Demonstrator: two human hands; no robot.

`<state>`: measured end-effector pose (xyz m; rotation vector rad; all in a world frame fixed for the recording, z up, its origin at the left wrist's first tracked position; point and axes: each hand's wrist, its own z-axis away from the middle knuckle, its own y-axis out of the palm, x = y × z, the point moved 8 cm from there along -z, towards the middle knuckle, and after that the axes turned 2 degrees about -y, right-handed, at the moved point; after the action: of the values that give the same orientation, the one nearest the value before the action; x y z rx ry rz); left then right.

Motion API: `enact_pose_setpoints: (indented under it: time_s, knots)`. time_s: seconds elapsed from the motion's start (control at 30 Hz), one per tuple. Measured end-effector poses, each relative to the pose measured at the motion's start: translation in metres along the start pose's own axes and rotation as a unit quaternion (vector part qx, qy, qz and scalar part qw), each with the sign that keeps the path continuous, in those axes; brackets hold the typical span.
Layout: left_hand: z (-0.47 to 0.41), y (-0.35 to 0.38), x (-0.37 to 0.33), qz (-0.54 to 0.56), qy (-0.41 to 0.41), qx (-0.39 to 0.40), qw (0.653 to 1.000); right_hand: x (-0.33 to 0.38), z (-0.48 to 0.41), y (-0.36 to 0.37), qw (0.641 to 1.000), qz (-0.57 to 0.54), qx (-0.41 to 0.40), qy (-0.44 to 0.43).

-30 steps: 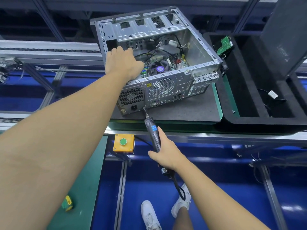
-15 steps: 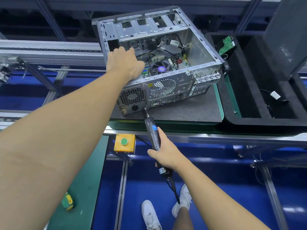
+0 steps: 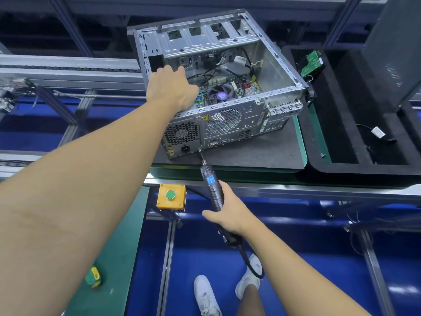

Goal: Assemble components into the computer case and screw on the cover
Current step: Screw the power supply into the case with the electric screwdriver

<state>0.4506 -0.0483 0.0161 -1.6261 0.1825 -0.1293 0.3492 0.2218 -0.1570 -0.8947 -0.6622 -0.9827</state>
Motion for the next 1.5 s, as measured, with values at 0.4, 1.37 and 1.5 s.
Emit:
enact_pose_setpoints:
  time_s: [0.4, 1.37, 1.5]
  knots:
    - [0.017, -0.018, -0.013, 0.219, 0.065, -0.029, 0.973, 0.002, 0.020, -0.028, 0.996, -0.081, -0.017, -0.030]
    - [0.023, 0.068, -0.398, 0.171, 0.315, 0.265, 0.895, -0.117, 0.029, -0.375, 0.946, -0.230, -0.226, 0.038]
    - [0.015, 0.113, -0.419, 0.079, 0.350, 0.306, 0.882, -0.131, 0.007, -0.407, 0.945, -0.216, -0.241, 0.048]
